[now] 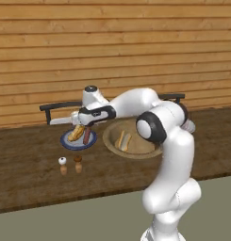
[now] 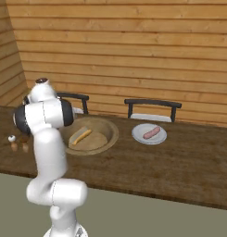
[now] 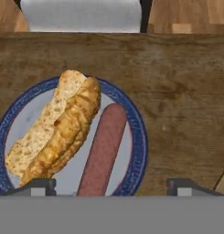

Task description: Place one bun and one sausage from the bowl on each plate.

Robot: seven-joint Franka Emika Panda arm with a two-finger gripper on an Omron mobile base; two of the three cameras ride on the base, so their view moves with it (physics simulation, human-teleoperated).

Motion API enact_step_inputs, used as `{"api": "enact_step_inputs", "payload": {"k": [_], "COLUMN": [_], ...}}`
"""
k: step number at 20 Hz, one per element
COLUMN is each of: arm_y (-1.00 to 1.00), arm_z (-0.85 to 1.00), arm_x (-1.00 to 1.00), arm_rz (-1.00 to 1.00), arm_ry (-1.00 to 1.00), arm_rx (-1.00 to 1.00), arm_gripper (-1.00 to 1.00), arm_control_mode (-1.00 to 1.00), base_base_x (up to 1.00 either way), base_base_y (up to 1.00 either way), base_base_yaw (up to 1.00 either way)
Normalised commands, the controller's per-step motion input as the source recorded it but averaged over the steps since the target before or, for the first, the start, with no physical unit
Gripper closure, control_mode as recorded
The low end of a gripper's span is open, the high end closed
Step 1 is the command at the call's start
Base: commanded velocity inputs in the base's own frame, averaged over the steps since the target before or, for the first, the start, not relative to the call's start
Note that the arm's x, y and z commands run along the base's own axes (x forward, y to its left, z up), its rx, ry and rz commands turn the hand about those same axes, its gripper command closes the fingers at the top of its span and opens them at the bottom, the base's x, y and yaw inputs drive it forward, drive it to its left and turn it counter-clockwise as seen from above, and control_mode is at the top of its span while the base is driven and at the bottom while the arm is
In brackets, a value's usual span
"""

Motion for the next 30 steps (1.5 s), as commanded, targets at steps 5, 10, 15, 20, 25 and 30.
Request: {"api": "enact_step_inputs", "payload": {"k": [5,10,15,20,25,30], "arm_y": [-1.00,-1.00,-0.66,-0.02,-0.33,-0.01], "arm_z": [0.72,0.13,-0.63,-0.44,-0.35,-0.11], "arm_x": [-0.72,-0.42,-0.05,0.01,-0.28,0.09], "arm_rz": [-0.27,-0.32,-0.07,0.00,-0.07,0.00], "arm_ry": [0.07,0.26,0.17,0.00,-0.05,-0.10], "arm_rx": [0.09,0.00,-0.10,0.00,0.02,0.03], "arm_gripper": [-1.00,-1.00,-1.00,-1.00,-1.00,-1.00], "arm_control_mode": [-1.00,-1.00,-1.00,-1.00,-1.00,-1.00], "base_base_x": [0.00,0.00,0.00,0.00,0.00,0.00], "base_base_y": [0.00,0.00,0.00,0.00,0.00,0.00], "base_base_yaw": [0.00,0.00,0.00,0.00,0.00,0.00]}}
